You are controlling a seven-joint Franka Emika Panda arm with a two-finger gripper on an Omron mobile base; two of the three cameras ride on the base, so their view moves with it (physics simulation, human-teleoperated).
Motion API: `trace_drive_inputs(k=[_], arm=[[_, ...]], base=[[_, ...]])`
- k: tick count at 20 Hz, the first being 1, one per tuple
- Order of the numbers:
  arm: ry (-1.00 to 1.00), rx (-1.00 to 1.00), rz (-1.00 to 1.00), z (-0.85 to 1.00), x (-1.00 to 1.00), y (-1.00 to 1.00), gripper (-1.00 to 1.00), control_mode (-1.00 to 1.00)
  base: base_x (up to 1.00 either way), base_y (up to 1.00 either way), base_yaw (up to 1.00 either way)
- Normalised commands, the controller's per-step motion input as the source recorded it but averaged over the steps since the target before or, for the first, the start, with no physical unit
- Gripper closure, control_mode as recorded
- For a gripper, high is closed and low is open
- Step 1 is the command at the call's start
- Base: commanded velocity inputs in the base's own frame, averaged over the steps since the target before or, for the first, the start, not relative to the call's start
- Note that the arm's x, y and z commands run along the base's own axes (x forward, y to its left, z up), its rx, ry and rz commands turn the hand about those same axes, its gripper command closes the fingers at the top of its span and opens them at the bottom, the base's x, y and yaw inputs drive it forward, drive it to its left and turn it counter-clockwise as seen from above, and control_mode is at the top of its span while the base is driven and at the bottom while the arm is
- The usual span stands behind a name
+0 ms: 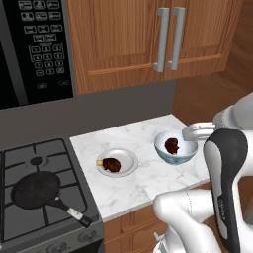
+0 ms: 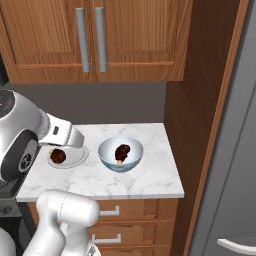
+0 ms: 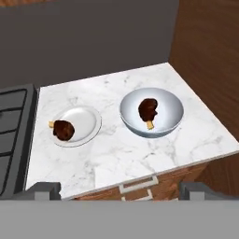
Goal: Place one of the steaks on the plate and the other in the bowl. Then place the bowl in the fridge.
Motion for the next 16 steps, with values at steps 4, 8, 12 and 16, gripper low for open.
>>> trace_drive_inputs(k=[4, 8, 12, 16], arm=[[0.00, 0.00, 0.00, 0.00, 0.00, 0.00, -1.00, 1.00], [0.00, 0.00, 0.00, 0.00, 0.00, 0.00, -1.00, 1.00], [0.00, 0.00, 0.00, 0.00, 0.00, 0.00, -1.00, 1.00], [0.00, 0.00, 0.00, 0.00, 0.00, 0.00, -1.00, 1.00]], base=[[-1.00, 0.01, 0.09], [-1.00, -0.25, 0.08], [-1.00, -0.94, 0.07], [-1.00, -1.00, 0.04]])
